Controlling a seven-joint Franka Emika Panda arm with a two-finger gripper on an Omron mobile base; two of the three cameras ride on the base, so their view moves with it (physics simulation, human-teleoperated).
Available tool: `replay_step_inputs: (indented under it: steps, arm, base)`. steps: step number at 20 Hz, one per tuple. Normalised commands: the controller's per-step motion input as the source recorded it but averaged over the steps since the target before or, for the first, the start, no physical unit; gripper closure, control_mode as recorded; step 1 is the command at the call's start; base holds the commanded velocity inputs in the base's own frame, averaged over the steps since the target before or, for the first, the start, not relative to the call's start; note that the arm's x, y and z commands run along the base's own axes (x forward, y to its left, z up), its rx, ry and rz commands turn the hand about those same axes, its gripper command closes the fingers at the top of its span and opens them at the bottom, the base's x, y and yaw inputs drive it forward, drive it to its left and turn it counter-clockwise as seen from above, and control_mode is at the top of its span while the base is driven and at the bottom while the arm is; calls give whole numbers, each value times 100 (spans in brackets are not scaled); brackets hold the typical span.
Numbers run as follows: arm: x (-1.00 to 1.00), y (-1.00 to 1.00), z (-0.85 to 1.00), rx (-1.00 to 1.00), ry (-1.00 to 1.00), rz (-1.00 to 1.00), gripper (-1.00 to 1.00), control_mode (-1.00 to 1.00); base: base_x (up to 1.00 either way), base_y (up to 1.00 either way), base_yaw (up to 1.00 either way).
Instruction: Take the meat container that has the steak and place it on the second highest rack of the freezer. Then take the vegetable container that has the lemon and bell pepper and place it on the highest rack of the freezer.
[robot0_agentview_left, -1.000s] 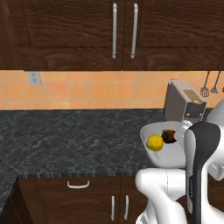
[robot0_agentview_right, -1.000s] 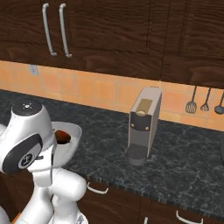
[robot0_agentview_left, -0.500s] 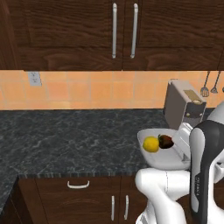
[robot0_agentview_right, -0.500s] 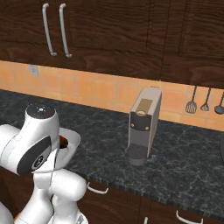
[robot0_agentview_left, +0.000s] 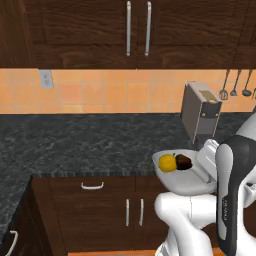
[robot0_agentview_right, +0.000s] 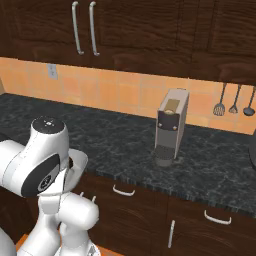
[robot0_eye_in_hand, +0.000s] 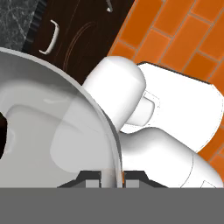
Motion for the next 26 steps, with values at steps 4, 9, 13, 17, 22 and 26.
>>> replay_step_inputs:
  steps: [4, 9, 13, 17, 22, 26]
  arm:
    - [0, 0, 0, 0, 0, 0, 100, 100]
    - [0, 0, 0, 0, 0, 0, 100, 100]
    - [0, 0, 0, 0, 0, 0, 100, 100]
    - [0, 0, 0, 0, 0, 0, 100, 100]
    - [0, 0, 0, 0, 0, 0, 100, 100]
    - [0, 0, 0, 0, 0, 0, 100, 100]
  base:
    - [-100, 1, -28]
    - [-33, 11, -87]
    - [-50, 2, -83]
    - [-74, 0, -70]
    - [-79, -1, -67]
    - [-35, 0, -73]
